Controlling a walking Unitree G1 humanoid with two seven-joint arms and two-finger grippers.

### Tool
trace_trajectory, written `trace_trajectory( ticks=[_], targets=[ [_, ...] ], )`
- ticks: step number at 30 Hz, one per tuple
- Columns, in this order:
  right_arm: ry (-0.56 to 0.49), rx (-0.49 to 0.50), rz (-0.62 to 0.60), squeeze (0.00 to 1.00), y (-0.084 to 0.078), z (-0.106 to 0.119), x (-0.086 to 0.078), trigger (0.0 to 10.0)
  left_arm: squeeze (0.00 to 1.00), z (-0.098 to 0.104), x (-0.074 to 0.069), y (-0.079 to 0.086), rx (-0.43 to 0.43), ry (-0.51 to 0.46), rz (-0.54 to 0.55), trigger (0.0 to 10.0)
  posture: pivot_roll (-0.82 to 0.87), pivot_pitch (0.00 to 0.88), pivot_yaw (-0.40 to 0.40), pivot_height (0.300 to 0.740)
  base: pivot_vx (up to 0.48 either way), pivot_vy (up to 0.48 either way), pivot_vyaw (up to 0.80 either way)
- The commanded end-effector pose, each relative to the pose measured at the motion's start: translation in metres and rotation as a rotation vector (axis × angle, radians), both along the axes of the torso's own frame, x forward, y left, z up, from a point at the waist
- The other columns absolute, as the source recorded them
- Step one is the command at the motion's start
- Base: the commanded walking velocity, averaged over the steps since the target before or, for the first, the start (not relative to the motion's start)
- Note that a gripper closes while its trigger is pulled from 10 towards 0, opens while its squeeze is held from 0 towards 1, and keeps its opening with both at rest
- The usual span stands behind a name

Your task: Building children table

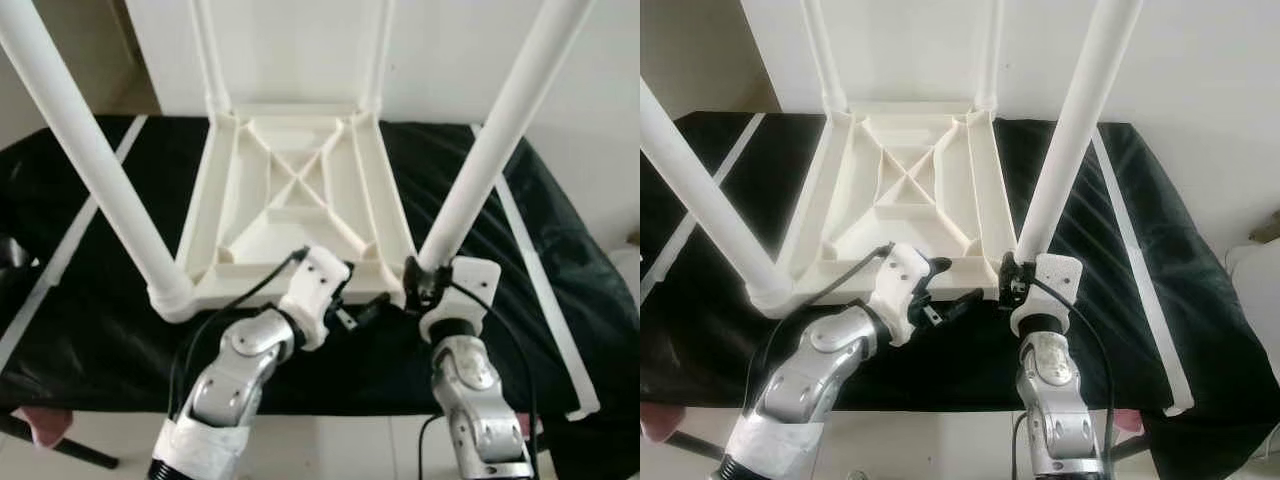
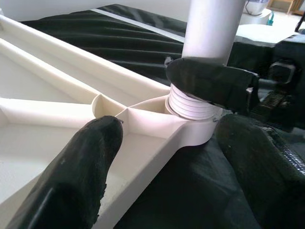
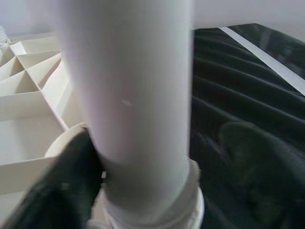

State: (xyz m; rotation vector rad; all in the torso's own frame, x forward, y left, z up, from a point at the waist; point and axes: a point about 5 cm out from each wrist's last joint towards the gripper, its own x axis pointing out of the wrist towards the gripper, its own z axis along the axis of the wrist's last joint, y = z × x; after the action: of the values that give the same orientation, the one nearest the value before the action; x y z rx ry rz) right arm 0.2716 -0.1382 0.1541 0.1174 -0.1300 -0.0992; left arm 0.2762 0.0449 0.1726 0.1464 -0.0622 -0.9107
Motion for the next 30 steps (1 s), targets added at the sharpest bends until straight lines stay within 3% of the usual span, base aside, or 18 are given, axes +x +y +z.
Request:
trace_trajectory(
  ticks=[1,5,6,8,9,13,16,21,30],
  targets=[
    [-0.001,0.023,0.007,1.0,-0.003,0.0,-0.002,10.0,0.0,0.002,0.004,0.002,0.002,-0.04,0.117,10.0,-0.14,0.105,-0.006,0.74,0.0,0.0,0.0],
    [-0.016,-0.005,0.04,1.0,-0.007,0.002,-0.002,10.0,0.0,-0.001,0.002,0.001,0.012,-0.033,0.106,10.0,-0.13,0.1,-0.014,0.74,0.0,0.0,0.0],
    [-0.021,-0.021,0.072,0.64,-0.009,0.003,-0.001,10.0,0.0,-0.002,0.001,0.001,0.021,-0.031,0.098,10.0,-0.13,0.098,-0.018,0.74,0.0,0.0,0.0],
    [-0.024,-0.03,0.093,0.64,-0.011,0.004,-0.001,10.0,0.0,-0.003,0.0,0.001,0.028,-0.031,0.094,10.0,-0.13,0.098,-0.019,0.74,0.0,0.0,0.0],
    [-0.03,-0.027,0.121,0.0,-0.014,0.005,-0.001,10.0,0.0,-0.003,-0.001,0.001,0.028,-0.038,0.091,10.0,-0.12,0.096,-0.025,0.74,0.0,0.0,0.0],
    [-0.058,-0.042,0.228,0.0,-0.019,0.008,0.001,10.0,0.0,0.0,-0.005,0.002,0.028,-0.099,0.074,10.0,-0.11,0.095,-0.031,0.74,0.0,0.0,0.0],
    [-0.068,-0.081,0.313,0.0,-0.023,0.008,0.005,10.0,0.0,-0.002,-0.009,0.003,-0.005,-0.028,0.018,10.0,-0.1,0.095,-0.035,0.74,0.0,0.0,0.0],
    [-0.068,-0.142,0.395,0.0,-0.025,0.008,0.009,10.0,0.0,-0.003,-0.011,0.004,0.008,-0.023,-0.004,10.0,-0.09,0.094,-0.037,0.74,0.0,0.0,0.0],
    [-0.054,-0.24,0.65,0.0,-0.026,0.008,0.022,10.0,0.0,-0.003,-0.013,-0.001,0.019,-0.02,-0.048,10.0,-0.08,0.086,-0.035,0.74,0.0,0.0,0.0]
  ],
)
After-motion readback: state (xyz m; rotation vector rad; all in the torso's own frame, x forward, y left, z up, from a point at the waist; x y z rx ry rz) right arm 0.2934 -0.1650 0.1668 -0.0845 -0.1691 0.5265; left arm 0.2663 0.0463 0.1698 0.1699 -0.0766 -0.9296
